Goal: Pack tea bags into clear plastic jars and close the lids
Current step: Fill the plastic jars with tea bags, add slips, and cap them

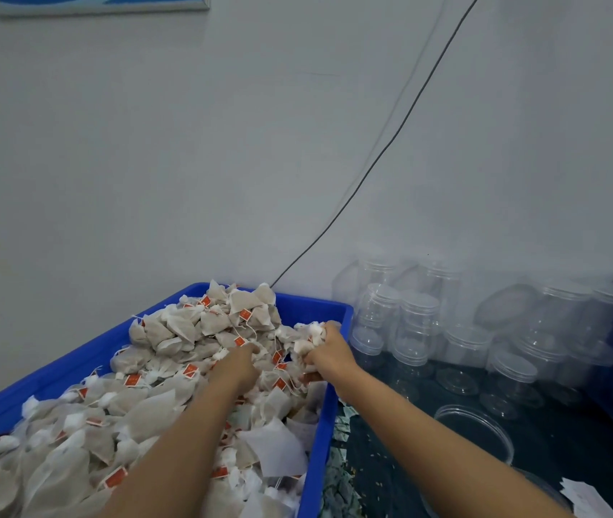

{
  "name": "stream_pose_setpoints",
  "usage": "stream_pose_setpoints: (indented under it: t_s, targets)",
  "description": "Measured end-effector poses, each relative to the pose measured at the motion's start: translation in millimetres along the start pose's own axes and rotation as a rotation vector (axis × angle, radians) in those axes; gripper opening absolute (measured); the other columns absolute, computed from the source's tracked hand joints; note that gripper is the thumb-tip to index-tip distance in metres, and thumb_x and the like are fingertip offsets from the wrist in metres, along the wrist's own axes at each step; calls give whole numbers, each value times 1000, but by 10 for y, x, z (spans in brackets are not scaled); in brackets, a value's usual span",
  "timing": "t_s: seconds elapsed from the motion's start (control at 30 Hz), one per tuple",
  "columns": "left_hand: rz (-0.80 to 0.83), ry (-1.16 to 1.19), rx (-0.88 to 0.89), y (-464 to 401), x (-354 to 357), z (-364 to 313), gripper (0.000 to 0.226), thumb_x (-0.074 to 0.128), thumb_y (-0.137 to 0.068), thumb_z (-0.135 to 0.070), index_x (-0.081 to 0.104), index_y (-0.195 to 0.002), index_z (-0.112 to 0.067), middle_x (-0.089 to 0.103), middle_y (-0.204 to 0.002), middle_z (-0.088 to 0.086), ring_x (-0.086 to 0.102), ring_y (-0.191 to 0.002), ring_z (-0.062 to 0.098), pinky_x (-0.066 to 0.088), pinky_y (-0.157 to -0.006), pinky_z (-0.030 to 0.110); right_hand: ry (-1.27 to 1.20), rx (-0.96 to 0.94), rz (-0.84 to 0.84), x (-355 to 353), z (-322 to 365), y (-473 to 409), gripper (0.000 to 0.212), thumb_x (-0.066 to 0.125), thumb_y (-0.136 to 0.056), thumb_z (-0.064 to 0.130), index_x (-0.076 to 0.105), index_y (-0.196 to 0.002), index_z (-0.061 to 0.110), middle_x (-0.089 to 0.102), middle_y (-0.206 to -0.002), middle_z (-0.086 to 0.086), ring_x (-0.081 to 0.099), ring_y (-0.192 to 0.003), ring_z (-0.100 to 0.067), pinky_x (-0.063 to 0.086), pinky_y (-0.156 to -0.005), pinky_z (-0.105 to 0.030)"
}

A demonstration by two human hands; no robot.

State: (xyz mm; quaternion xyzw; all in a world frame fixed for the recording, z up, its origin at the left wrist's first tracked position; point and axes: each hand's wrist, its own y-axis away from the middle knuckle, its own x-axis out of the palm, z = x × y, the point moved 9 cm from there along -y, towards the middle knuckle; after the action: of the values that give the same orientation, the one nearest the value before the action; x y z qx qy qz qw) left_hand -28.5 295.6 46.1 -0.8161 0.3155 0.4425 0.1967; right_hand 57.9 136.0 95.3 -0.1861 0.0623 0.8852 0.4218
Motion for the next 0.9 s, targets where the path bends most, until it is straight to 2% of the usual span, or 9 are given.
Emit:
stream_pose_setpoints:
  t_s: [0.1, 0.17, 0.27, 0.33, 0.47, 0.53, 0.63, 0.77, 0.9]
  targets:
    - [101, -36, 41, -46, 297, -134, 50, 53, -96, -19, 39, -143, -25, 48, -143, 4, 55, -119, 20, 48, -98, 36, 7, -70, 25, 33, 23, -4, 23, 52, -93, 6, 44, -111, 18, 53, -105, -2, 57, -94, -14, 53, -82, -28]
    - [111, -75, 39, -51, 433, -123, 43, 53, -96, -19, 44, -138, -25, 54, -135, 3, 58, -114, 19, 49, -96, 35, -144, -96, -30, -36, 2, 5, 19, 55, -92, 7, 47, -99, 23, 56, -102, -2, 60, -90, -14, 56, -73, -27]
    - [64, -40, 39, -68, 450, -87, 20, 59, -93, -25, 55, -112, -24, 61, -107, -1, 61, -95, 15, 52, -83, 28, -322, -105, -154, -222, -49, -1, 22, 56, -91, 6, 49, -93, 26, 59, -97, -4, 65, -90, -24, 59, -73, -35]
    - [29, 51, 42, -72, 408, -94, 15, 61, -91, -36, 54, -96, -24, 62, -94, -3, 60, -86, 14, 50, -76, 28, -372, -85, -235, -358, -63, -9, 27, 55, -91, 2, 48, -91, 29, 60, -95, -4, 65, -84, -21, 58, -65, -29]
    - [-169, 252, 65, -78, 156, -245, 31, 58, -90, -50, 50, -104, -23, 59, -92, -8, 58, -82, 12, 44, -68, 29, -423, -22, -319, -546, -24, -67, 25, 53, -91, -1, 49, -102, 22, 59, -100, -8, 63, -90, -24, 58, -77, -39]
    - [-225, 160, 165, -79, 75, -456, 34, 54, -89, -56, 51, -108, -28, 60, -97, -10, 60, -88, 12, 44, -70, 28, -408, 23, -306, -575, -9, -82, 28, 53, -93, 0, 47, -113, 19, 58, -99, -7, 63, -89, -21, 58, -81, -39]
    - [-114, -53, 338, -68, 233, -810, 37, 53, -91, -54, 57, -121, -32, 66, -113, -7, 61, -101, 13, 46, -80, 28, -424, 67, -241, -580, 5, -82, 34, 52, -93, -2, 45, -121, 15, 57, -101, -8, 62, -87, -21, 58, -83, -42]
    - [116, -592, 344, -59, 666, -883, 40, 62, -87, -34, 55, -126, -31, 63, -121, 2, 59, -109, 21, 46, -88, 33, -477, 72, -190, -623, 30, -42, 34, 52, -92, -6, 46, -118, 15, 57, -104, -9, 62, -90, -24, 60, -72, -36]
    - [64, -740, 366, -67, 665, -926, 40, 59, -90, -30, 49, -127, -22, 63, -120, 5, 59, -110, 24, 46, -87, 33, -497, 57, -132, -715, 127, 30, 30, 48, -90, -10, 49, -100, 18, 58, -102, -12, 63, -89, -25, 60, -72, -39]
